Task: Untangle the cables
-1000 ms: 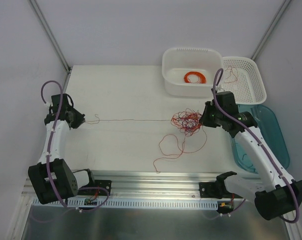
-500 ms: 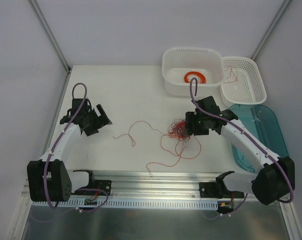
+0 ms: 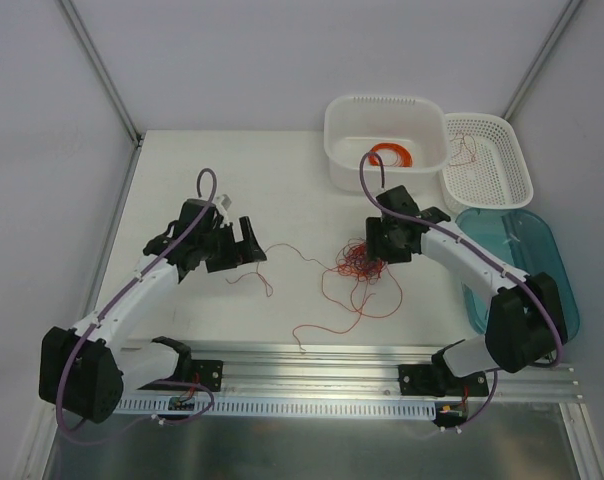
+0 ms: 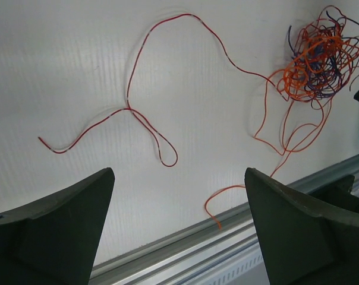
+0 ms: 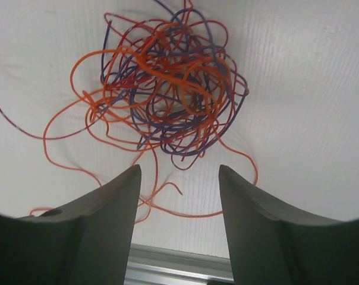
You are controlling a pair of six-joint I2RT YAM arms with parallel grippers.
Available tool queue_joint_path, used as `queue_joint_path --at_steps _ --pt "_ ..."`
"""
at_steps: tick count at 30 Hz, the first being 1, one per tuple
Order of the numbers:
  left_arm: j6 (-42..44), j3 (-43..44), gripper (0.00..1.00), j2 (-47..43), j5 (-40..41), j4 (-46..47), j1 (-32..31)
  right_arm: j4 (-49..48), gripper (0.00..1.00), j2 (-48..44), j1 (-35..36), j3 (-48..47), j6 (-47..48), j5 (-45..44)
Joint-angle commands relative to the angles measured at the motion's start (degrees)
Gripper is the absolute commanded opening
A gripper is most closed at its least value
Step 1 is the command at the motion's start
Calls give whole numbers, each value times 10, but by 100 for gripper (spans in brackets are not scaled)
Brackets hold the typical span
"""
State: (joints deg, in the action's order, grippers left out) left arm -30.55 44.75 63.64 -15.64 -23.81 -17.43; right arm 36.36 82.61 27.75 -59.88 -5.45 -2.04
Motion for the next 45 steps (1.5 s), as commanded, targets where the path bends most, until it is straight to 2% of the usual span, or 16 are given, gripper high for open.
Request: queue_joint_path --at_steps 1,5,8,12,13,15,16,17,21,24,37,45 --pt "31 24 93 12 -14 44 -24 -21 59 -5 -1 0 -99 -56" --pt "87 70 93 58 -40 73 -43 -82 59 0 -1 45 -200 -69" --pt "123 109 94 90 -48 75 -57 -106 60 34 -1 47 -234 -81" --pt "146 130 94 115 -49 84 -71 -143 51 69 2 59 -252 -88" --pt "151 132 94 118 -50 86 -75 -153 39 73 7 59 -232 -83" --pt "156 132 94 125 -49 91 -82 -165 24 80 15 54 -199 -67" --pt "162 129 93 127 -50 97 -91 -169 8 80 23 50 -163 -56" --pt "166 128 94 132 -51 100 -95 -182 1 77 27 50 -143 -45" --pt "174 118 91 148 -47 119 -119 -212 1 62 40 55 -64 45" --pt "166 117 89 164 -40 130 -134 -219 1 48 52 53 -18 76" --pt "122 133 79 258 -23 165 -202 -223 1 35 100 25 -1 114" --pt "107 133 70 328 3 177 -219 -231 1 21 123 22 -3 126"
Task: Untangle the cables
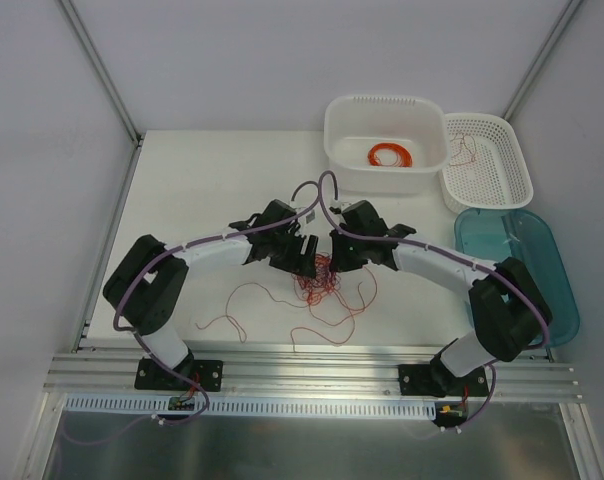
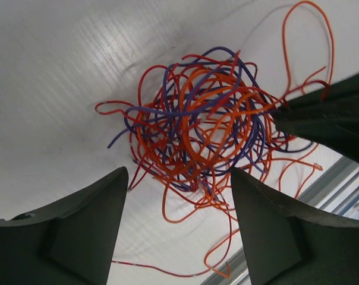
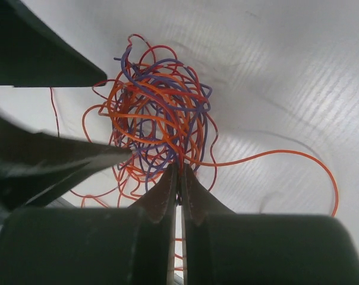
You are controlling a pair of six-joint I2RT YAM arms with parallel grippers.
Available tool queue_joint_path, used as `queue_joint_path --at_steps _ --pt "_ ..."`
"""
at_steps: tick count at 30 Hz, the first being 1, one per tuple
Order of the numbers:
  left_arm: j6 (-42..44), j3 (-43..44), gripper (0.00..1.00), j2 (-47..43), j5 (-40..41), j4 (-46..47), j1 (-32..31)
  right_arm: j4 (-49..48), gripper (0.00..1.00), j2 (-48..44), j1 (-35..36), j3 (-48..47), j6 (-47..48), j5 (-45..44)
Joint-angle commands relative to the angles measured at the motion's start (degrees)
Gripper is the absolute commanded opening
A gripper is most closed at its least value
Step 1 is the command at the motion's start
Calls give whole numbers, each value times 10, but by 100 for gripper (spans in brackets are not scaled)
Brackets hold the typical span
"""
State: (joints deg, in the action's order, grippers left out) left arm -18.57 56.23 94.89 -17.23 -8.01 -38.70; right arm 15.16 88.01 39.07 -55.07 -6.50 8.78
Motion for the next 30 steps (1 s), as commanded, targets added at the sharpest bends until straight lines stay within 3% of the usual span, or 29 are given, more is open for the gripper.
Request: queue_joint_path --at_steps 1,4,5,7,8,9,15,21,27,30 --pt "-15 19 65 26 24 19 -8 -18 1 -35 12 -26 7 19" --pt "-25 13 49 35 63 19 -7 -10 1 -49 14 -23 8 14" --pt "-28 11 35 35 74 19 -7 -7 1 -55 14 -22 12 8" --pt "-38 3 18 29 109 19 -5 11 1 -70 14 -21 17 5" --pt "-43 0 3 27 119 19 -4 17 1 -77 14 -21 20 4" --pt "-51 -7 0 23 126 19 4 24 1 -84 14 -19 28 -8" --pt "-109 -52 0 -52 142 18 72 117 1 -141 -12 -15 44 -105" --pt "-123 -83 0 -157 128 -8 169 162 1 -215 -110 8 38 -108" --pt "-122 -69 0 -206 222 -99 229 213 1 -244 -148 -45 37 -133" --pt "-132 -67 0 -222 196 -133 289 226 1 -281 -171 -80 36 -107"
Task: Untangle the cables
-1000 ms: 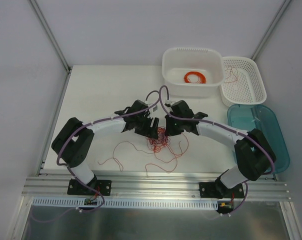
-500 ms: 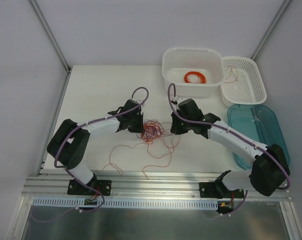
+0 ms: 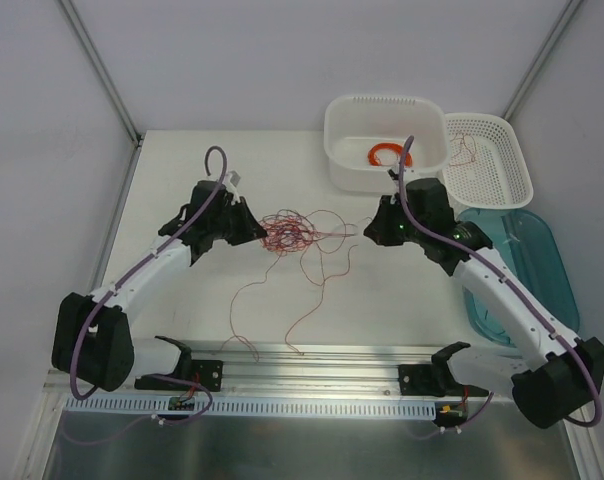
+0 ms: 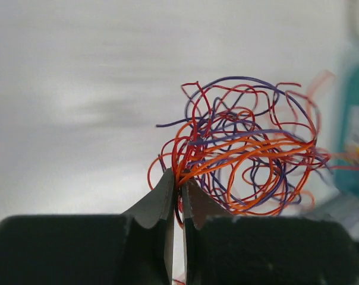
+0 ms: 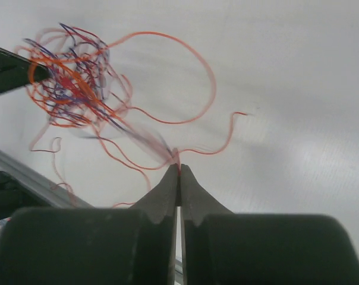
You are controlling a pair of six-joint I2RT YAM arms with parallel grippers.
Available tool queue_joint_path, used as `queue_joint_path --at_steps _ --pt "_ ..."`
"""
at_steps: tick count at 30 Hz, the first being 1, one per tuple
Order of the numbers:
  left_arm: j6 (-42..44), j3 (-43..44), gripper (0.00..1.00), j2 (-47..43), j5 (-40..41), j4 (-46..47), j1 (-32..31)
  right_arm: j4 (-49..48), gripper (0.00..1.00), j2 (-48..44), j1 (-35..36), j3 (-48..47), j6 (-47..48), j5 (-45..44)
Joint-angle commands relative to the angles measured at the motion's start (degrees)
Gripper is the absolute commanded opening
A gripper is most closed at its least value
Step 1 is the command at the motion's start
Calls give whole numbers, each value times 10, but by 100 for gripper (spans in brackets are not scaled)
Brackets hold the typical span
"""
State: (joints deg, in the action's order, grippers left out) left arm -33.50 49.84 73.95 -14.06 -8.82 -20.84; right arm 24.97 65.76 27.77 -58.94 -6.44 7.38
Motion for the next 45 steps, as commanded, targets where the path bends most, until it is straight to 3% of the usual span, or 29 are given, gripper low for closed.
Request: queue_joint_path --at_steps 1,6,10,11,15,26,36,45 --pt "19 -3 0 -20 145 -125 120 128 1 -62 -61 -50 38 -89" --pt "-8 19 0 -24 -6 -116 94 126 1 -28 -59 -64 33 -13" --pt "-34 20 0 -18 17 -103 20 79 30 -12 -11 -32 -8 8" --pt "-48 19 0 -14 18 -100 12 66 44 -8 22 -29 -16 7" --pt "-82 19 0 7 20 -93 -17 36 62 17 85 -29 -47 -38" --pt "-113 24 0 3 49 -88 -60 -170 63 105 209 11 -185 23" --pt "-118 6 0 -25 62 -88 -62 -179 55 210 251 11 -260 19" --pt "-119 0 0 -32 57 -82 -62 -222 49 271 255 1 -273 30"
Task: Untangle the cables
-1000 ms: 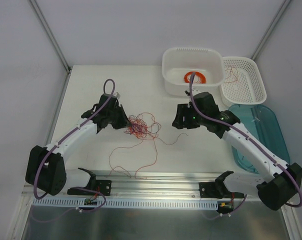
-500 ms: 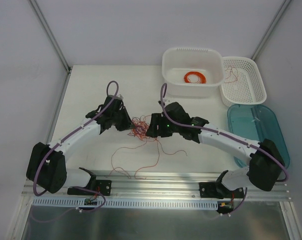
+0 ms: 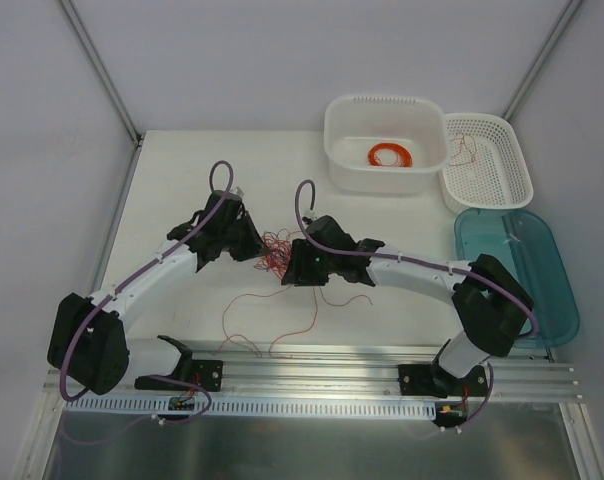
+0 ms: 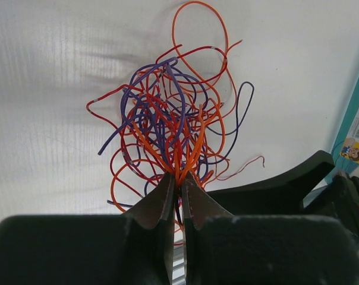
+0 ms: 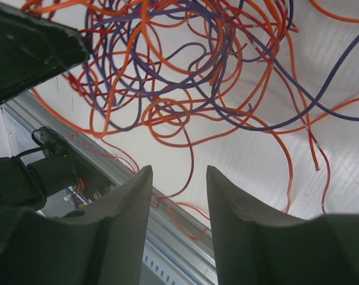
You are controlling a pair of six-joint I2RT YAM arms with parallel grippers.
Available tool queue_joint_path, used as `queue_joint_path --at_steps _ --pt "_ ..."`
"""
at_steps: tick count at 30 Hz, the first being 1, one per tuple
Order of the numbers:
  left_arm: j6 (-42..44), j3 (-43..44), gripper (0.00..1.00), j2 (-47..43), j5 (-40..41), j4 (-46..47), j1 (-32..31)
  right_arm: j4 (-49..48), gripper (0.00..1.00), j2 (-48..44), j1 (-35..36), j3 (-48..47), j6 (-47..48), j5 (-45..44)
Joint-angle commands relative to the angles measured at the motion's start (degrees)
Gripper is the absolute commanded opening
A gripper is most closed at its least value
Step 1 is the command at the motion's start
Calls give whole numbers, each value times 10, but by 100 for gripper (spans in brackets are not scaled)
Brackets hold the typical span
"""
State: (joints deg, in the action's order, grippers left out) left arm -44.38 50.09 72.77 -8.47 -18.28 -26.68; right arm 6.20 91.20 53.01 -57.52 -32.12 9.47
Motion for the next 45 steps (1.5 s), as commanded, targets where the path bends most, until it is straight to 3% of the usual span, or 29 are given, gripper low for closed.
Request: queue_joint_path --at_steps 1,2,3,4,6,15,22,30,36,41,44,45 --pt "-10 -4 0 -21 2 12 -5 -35 43 21 3 -15 -16 8" --pt "-9 -5 0 -23 5 13 -5 -29 37 27 2 -22 -10 5" --pt "-8 -6 0 -25 7 14 -5 -23 19 28 3 -24 -5 -2" --pt "-3 -10 0 -28 11 13 -4 -7 10 26 3 -27 1 -9" --pt "5 -18 0 -33 28 14 -4 14 1 7 2 -28 23 -30" --pt "41 -60 3 -33 59 13 29 211 1 -100 -33 -114 199 -90" --pt "47 -75 1 -25 50 13 80 321 1 -167 -84 -201 272 -91" --pt "61 -81 0 -20 77 7 108 380 1 -233 -171 -326 319 -68" --pt "76 -66 0 13 125 -11 126 410 1 -239 -219 -441 361 -60" --pt "104 -42 1 39 145 -32 136 421 1 -226 -259 -478 384 -75" --pt "120 -38 9 25 128 -38 135 414 1 -220 -288 -479 394 -84" --pt "128 -39 16 17 123 -39 136 408 1 -217 -306 -480 395 -85"
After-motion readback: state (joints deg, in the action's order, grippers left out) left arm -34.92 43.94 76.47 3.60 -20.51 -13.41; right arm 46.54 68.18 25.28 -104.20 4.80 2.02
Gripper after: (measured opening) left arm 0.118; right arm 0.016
